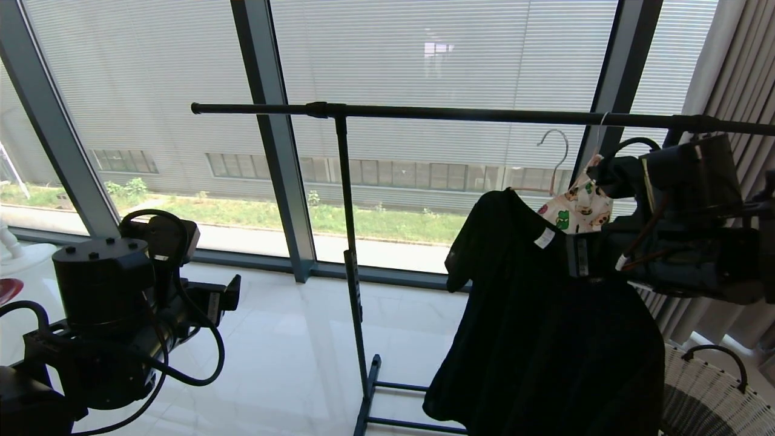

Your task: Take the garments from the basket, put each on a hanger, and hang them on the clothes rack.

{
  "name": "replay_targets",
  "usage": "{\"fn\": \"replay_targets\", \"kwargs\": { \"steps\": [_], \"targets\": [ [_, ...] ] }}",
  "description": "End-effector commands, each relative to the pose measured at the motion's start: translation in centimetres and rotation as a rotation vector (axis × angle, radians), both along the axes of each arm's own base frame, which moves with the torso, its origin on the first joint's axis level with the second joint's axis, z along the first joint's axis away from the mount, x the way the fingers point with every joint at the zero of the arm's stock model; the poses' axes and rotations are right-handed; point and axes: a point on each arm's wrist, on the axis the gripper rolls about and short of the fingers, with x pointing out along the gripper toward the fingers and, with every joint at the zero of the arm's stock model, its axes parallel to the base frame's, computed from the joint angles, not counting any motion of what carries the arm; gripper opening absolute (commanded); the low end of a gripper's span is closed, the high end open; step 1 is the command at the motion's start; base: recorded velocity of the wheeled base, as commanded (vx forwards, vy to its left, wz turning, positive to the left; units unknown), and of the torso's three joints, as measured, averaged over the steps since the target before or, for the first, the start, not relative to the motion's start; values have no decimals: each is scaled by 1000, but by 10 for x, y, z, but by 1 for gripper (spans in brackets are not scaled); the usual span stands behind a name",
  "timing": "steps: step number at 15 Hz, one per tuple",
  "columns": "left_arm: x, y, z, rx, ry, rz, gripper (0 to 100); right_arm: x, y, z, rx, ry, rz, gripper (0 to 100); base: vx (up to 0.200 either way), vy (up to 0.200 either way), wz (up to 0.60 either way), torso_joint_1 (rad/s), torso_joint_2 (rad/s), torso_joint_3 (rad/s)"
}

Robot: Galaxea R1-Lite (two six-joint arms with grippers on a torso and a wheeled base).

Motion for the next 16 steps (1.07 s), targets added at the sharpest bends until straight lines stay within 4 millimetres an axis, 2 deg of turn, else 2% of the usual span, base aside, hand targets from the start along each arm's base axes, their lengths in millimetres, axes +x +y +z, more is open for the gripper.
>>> {"fn": "replay_targets", "kwargs": {
  "steps": [1,3,6,15,16],
  "targets": [
    [-1,-1,0,1,1,-4,100,34,24,8,11,-45,-43,0,0,0,0,0,0,0],
    [-1,-2,0,1,3,-10,100,39,27,22,27,-88,-49,0,0,0,0,0,0,0],
    [-2,-3,0,1,0,-13,100,40,24,26,20,-108,-91,0,0,0,0,0,0,0],
    [-4,-9,1,-6,-7,-43,100,40,17,30,-3,-129,-105,0,200,0,0,1,3,2],
    [-4,-11,1,-6,-7,-49,100,40,17,30,-3,-129,-105,0,0,0,0,0,0,0]
  ]
}}
